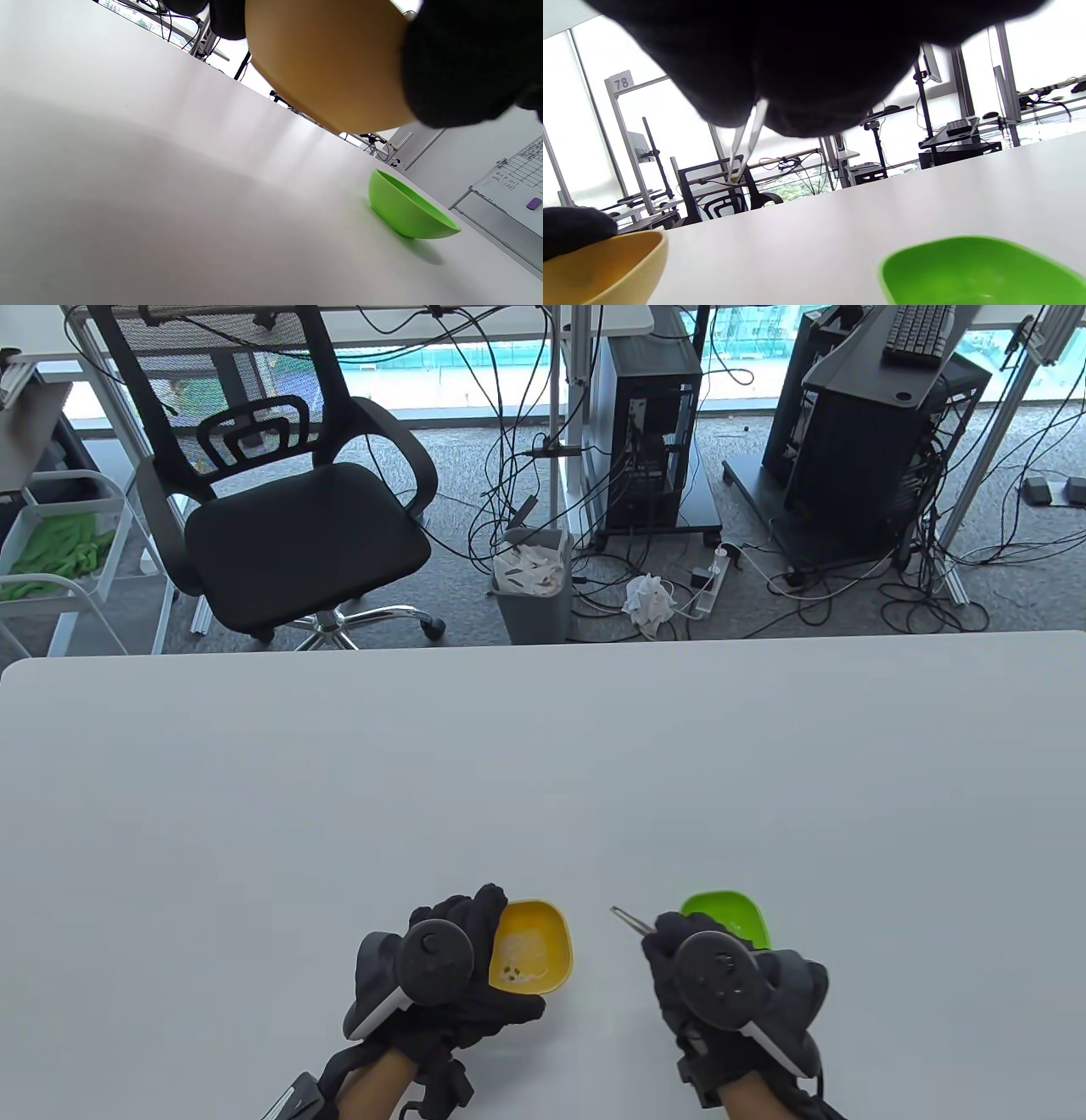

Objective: Pick mung beans with tweezers into small dish

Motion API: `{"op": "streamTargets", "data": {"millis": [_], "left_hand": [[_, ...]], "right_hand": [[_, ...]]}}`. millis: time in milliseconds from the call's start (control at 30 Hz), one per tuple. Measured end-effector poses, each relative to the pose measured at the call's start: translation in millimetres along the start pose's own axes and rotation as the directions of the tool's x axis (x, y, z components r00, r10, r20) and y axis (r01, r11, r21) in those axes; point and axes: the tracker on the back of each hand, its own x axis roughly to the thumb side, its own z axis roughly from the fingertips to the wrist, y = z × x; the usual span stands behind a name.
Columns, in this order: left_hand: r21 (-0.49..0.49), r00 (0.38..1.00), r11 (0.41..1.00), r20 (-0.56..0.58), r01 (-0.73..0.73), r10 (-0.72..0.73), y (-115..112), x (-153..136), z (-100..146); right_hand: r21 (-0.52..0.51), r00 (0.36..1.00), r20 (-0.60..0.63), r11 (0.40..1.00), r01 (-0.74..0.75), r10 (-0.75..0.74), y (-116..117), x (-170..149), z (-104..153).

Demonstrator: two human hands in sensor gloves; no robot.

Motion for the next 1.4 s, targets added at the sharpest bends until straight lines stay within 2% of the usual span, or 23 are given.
{"op": "streamTargets", "data": {"millis": [133, 267, 567, 1400], "left_hand": [[0.002, 1.0, 1.0, 0.006, 0.007, -0.007, 0, 1, 0], [0.004, 1.0, 1.0, 0.006, 0.012, -0.012, 0, 1, 0], [0.0, 1.0, 1.0, 0.002, 0.011, -0.011, -1, 0, 1], [-0.006, 1.0, 1.0, 0.006, 0.017, -0.017, -2, 2, 1]], "right_hand": [[-0.027, 0.992, -0.128, 1.0, 0.012, -0.015, -4, -45, 3], [-0.001, 0.981, -0.195, 1.0, -0.002, 0.002, 8, -66, 6], [0.042, 0.978, -0.21, 0.999, 0.003, 0.006, 21, -69, 5], [0.063, 0.977, -0.21, 0.998, 0.032, -0.018, 24, -68, 6]]}}
